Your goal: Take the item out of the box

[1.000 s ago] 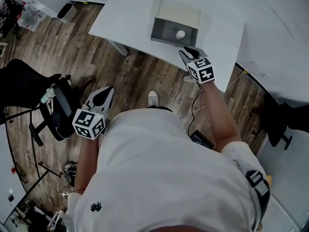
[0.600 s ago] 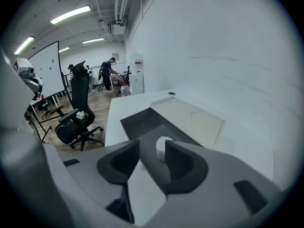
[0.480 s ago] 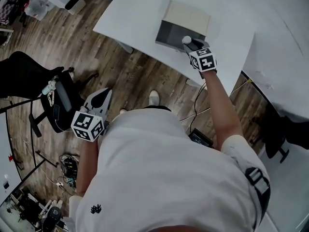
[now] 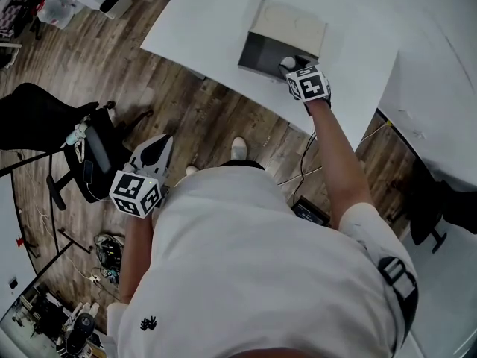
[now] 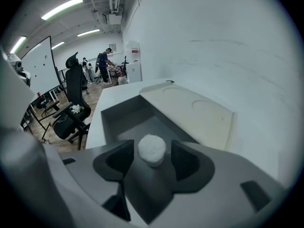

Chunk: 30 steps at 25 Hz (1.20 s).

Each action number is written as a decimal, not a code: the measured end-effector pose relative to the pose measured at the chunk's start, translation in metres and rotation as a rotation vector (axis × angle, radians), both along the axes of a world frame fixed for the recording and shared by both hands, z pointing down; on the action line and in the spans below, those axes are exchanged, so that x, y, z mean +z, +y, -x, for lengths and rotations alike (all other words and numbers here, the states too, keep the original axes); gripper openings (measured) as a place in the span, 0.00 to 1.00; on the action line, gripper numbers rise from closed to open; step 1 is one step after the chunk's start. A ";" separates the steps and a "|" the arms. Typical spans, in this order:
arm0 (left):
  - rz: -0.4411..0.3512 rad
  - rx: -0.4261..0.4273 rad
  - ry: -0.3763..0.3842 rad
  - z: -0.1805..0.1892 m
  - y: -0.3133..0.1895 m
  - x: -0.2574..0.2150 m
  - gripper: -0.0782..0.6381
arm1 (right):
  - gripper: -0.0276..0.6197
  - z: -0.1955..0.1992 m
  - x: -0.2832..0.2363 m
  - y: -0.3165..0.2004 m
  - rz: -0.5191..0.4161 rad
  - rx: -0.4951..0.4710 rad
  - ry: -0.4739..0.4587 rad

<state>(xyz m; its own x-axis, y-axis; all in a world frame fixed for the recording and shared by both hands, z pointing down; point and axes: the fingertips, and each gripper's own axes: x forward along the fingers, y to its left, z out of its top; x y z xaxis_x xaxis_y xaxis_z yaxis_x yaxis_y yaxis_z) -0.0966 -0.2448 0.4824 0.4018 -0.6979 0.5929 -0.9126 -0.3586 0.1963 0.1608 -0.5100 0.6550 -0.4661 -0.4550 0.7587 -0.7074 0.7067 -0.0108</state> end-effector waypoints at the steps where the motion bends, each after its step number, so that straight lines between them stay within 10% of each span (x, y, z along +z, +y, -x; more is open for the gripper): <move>1: 0.002 -0.001 -0.002 0.000 -0.002 0.000 0.12 | 0.42 0.000 0.002 -0.001 0.004 -0.002 0.014; 30: -0.052 0.053 0.012 0.018 0.017 -0.012 0.12 | 0.31 0.000 -0.042 0.017 -0.095 0.024 0.076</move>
